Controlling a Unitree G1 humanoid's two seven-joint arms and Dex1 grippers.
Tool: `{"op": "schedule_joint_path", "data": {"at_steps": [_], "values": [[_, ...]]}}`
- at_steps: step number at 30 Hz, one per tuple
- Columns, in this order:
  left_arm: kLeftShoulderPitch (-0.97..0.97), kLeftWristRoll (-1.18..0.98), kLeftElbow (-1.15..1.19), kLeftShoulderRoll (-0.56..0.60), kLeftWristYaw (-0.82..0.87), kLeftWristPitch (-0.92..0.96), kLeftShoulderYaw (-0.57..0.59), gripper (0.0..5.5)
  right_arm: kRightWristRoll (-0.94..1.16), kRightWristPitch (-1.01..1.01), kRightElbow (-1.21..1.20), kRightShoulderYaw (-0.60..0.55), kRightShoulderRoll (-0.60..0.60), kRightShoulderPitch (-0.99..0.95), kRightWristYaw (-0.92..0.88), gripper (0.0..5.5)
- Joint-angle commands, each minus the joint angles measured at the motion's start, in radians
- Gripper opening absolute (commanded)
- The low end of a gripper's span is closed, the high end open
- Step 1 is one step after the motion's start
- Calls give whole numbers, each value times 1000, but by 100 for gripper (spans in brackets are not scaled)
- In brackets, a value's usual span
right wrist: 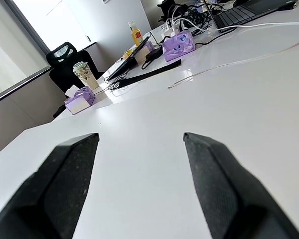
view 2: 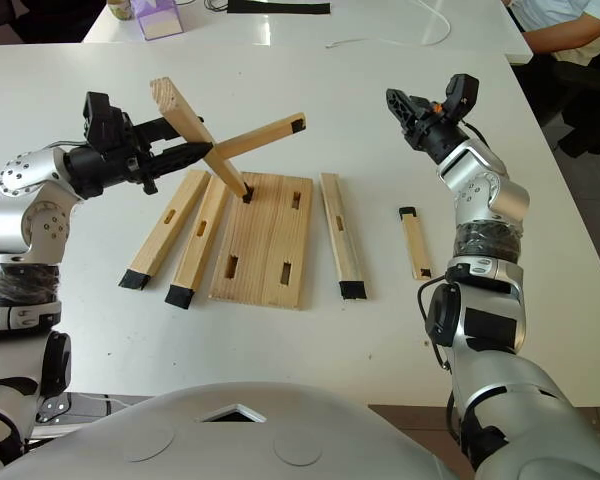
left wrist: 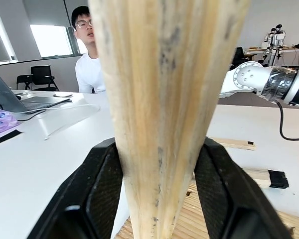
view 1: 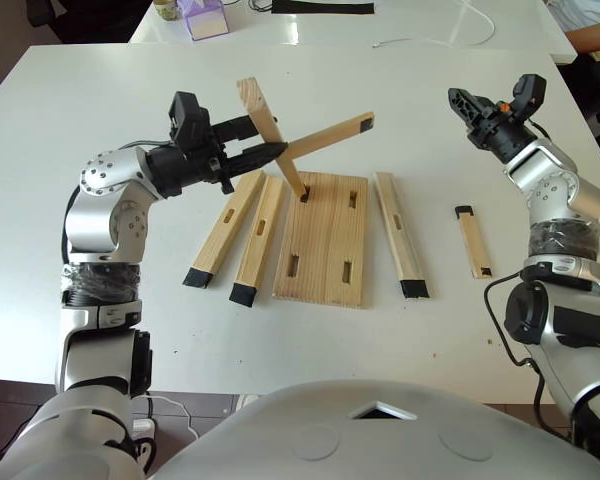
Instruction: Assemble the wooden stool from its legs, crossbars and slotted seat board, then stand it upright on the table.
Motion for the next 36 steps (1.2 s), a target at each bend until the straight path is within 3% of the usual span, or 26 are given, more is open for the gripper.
{"op": "schedule_joint_path", "data": {"at_steps": [1,14,17,20,25,30,36], "values": [[60,7,-32,48,-55,76,-66,203,9,22,-48,-21,10,48,-21,314],[38,-14,-86,151,-104,110,-24,201,10,61,-186,-24,17,169,-44,314],[63,-26,-136,182,-110,128,-5,201,-26,62,-345,78,-82,248,103,314],[76,-63,-194,211,-92,156,55,201,-47,16,-541,172,-286,288,386,314],[85,-147,-303,211,-11,200,166,201,-95,-96,-587,285,-499,190,739,314],[81,-166,-329,213,8,211,164,201,-201,-233,-565,432,-529,99,910,314],[47,-126,-257,186,-5,184,97,201,-391,-413,-448,593,-450,63,907,314]]}}
